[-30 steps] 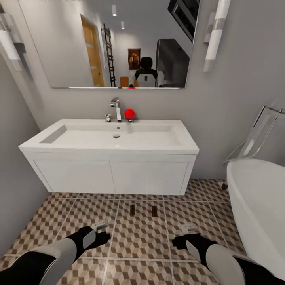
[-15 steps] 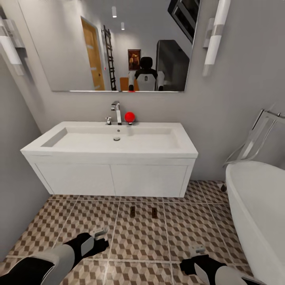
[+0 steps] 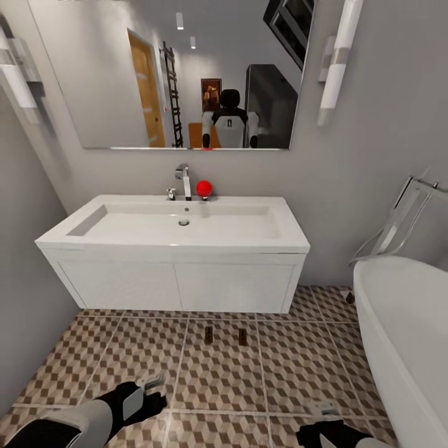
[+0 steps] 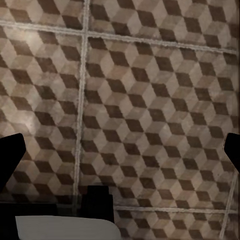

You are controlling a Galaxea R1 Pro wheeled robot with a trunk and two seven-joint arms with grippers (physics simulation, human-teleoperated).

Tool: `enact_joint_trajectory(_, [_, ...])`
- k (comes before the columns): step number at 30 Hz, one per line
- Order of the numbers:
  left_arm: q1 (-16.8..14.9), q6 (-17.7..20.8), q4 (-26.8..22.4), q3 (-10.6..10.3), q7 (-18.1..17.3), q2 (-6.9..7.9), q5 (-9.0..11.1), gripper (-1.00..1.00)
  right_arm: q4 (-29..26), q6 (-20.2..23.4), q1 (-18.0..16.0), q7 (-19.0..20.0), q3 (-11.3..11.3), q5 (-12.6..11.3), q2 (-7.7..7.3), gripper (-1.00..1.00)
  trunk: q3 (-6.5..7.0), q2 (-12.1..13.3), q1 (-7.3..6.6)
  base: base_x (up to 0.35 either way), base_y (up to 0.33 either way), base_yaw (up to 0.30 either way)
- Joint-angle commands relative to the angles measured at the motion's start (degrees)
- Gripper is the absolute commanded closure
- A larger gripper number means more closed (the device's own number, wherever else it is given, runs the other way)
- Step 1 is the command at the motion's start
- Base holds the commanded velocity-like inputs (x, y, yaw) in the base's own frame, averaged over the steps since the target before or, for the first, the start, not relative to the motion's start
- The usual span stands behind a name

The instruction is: Take the four mousetraps from the cabinet in the bathroom and place them on the bathroom floor. Make sure all four end up on the same floor surface, and ensure that at least two of them are either under or directly next to the same bathroom sink.

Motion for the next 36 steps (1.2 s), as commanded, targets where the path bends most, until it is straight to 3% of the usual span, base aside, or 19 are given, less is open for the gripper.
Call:
enact_joint_trajectory(1, [0.2, 0.2, 0.1, -0.5, 0.1, 0.06, 0.6, -1.00, 0.1, 0.0, 0.0, -0.1, -0.5, 0.6, -0.17, -1.00, 0.14, 0.4, -0.23, 0.000, 0.000, 0.000])
enact_joint_trajectory(4, [1.3, 0.1, 0.0, -0.5, 0.0, 0.26, 0.6, -1.00, 0.1, -0.2, 0.2, -0.1, -0.5, 0.6, -0.77, -1.00, 0.68, 1.6, -0.89, 0.000, 0.000, 0.000])
enact_joint_trajectory(29, [4.5, -2.0, 0.2, -0.5, 0.0, 0.51, 0.7, -1.00, 0.0, -1.0, 2.8, -0.7, -0.5, 0.6, -1.09, -1.00, 5.50, 11.6, -6.38, 0.000, 0.000, 0.000])
enact_joint_trajectory(36, [4.7, -2.2, 0.2, -0.5, 0.1, 1.61, 0.7, -1.00, 0.0, -1.4, 2.9, -0.7, -0.5, 0.6, -1.32, -1.00, 7.35, 14.4, -7.92, 0.000, 0.000, 0.000])
